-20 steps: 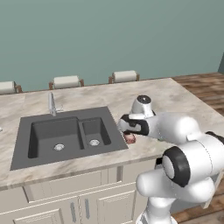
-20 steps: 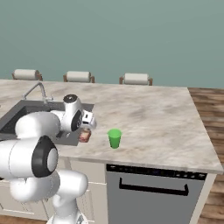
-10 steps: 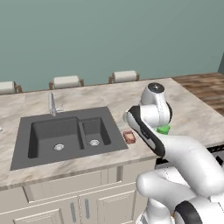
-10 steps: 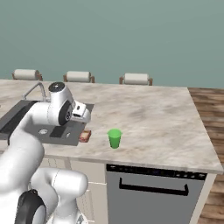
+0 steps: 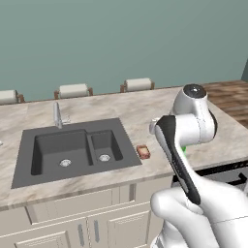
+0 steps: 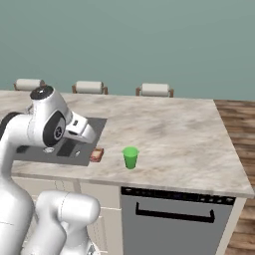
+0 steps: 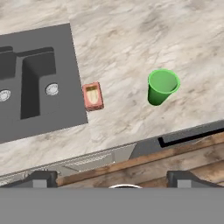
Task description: Open the cabinet. Pick the bar soap and place it next to the sink. Then close the cabinet.
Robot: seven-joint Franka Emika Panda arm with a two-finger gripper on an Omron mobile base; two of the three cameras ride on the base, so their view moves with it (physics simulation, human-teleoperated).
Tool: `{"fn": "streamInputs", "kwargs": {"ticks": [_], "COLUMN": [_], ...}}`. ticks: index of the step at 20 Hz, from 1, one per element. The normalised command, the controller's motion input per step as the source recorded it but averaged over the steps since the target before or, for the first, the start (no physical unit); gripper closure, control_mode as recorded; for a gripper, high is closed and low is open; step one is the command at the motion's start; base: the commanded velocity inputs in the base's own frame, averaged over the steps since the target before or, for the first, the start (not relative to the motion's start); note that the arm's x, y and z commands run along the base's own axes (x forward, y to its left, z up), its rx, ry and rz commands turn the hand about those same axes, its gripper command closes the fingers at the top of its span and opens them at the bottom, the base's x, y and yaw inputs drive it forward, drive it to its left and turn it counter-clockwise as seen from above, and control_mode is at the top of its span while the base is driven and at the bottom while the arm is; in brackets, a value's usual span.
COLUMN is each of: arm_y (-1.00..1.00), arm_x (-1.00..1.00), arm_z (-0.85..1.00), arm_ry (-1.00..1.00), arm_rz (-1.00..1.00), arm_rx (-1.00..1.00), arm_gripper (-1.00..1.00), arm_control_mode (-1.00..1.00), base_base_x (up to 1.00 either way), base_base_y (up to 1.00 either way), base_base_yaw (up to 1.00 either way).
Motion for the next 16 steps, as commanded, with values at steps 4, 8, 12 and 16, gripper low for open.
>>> {"fn": "streamInputs", "kwargs": {"ticks": [4, 8, 12, 16], "arm_y": [-0.11, 0.0, 0.0, 0.0], "arm_x": [-0.98, -0.76, -0.15, 0.0], "arm_z": [0.14, 0.02, 0.0, 0.0], "arm_ry": [0.0, 0.0, 0.0, 0.0], "arm_rz": [0.0, 0.0, 0.0, 0.0], "arm_rx": [0.0, 0.0, 0.0, 0.0], "arm_gripper": [-1.0, -1.0, -1.0, -1.0], "arm_control_mode": [-1.0, -1.0, 1.0, 1.0], "base_base_x": [0.0, 0.0, 0.0, -0.23], "base_base_y": [0.0, 0.0, 0.0, -0.03], "base_base_yaw": [0.0, 0.0, 0.0, -0.03]}}
